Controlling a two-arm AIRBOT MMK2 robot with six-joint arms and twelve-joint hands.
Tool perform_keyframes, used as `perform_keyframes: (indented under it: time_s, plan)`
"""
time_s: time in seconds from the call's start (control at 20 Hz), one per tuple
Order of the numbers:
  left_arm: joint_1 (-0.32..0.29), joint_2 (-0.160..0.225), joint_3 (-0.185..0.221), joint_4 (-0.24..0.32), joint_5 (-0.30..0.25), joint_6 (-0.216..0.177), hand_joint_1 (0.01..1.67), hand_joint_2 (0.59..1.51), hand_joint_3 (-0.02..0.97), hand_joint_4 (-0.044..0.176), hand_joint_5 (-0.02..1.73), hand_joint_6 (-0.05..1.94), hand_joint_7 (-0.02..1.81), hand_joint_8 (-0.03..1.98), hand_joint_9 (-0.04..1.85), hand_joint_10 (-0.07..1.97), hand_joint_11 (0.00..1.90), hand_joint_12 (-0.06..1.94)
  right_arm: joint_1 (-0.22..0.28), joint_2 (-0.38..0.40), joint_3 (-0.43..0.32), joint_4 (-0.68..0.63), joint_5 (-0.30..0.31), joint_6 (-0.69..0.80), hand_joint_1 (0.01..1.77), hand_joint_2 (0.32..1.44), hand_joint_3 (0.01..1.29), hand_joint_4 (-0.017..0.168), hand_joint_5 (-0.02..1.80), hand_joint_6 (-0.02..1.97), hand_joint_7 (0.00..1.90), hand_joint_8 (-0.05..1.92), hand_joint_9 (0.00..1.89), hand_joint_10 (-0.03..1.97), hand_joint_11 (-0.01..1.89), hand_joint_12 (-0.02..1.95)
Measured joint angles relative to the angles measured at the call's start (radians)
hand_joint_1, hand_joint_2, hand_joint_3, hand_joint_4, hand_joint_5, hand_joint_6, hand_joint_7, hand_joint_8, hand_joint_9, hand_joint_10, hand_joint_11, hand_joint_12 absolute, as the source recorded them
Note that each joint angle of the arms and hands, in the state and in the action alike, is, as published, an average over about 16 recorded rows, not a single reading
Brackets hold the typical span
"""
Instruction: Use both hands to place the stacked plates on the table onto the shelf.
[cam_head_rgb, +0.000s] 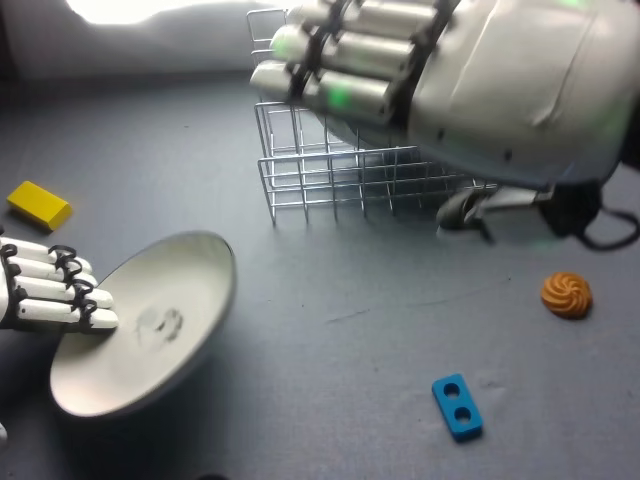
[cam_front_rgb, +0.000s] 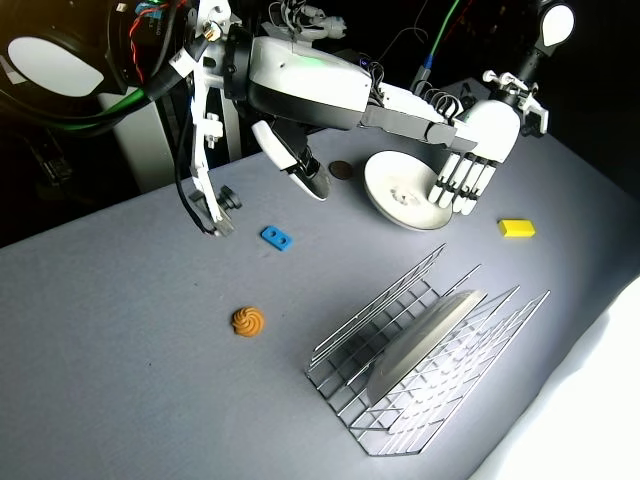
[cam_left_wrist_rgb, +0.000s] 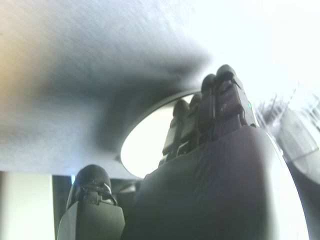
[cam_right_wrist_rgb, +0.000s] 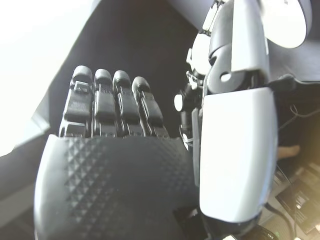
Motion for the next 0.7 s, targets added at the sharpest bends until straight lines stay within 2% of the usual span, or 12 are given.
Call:
perform_keyframes:
  time_s: [0.35,0.7]
  plan:
    - [0.030,0.000,-0.006,-0.020,0.017,-0.001,0.01,1.055,0.017,-0.005,0.01,-0.01,-0.01,-0.02,0.04,0.03,0.02,0.06,-0.064,-0.098,0.016,0.034,-0.005,-0.057,1.13,0.94,0.01,0.004,0.02,0.03,0.02,0.01,0.01,0.01,0.01,0.00]
    - [0.035,0.001,-0.012,-0.026,0.022,-0.002,0.01,1.061,0.017,-0.006,0.01,-0.01,-0.01,-0.02,0.04,0.03,0.02,0.05,-0.149,-0.295,0.119,0.130,0.044,-0.111,1.14,0.99,0.01,0.004,0.02,0.03,0.02,0.01,0.01,0.01,0.01,0.00]
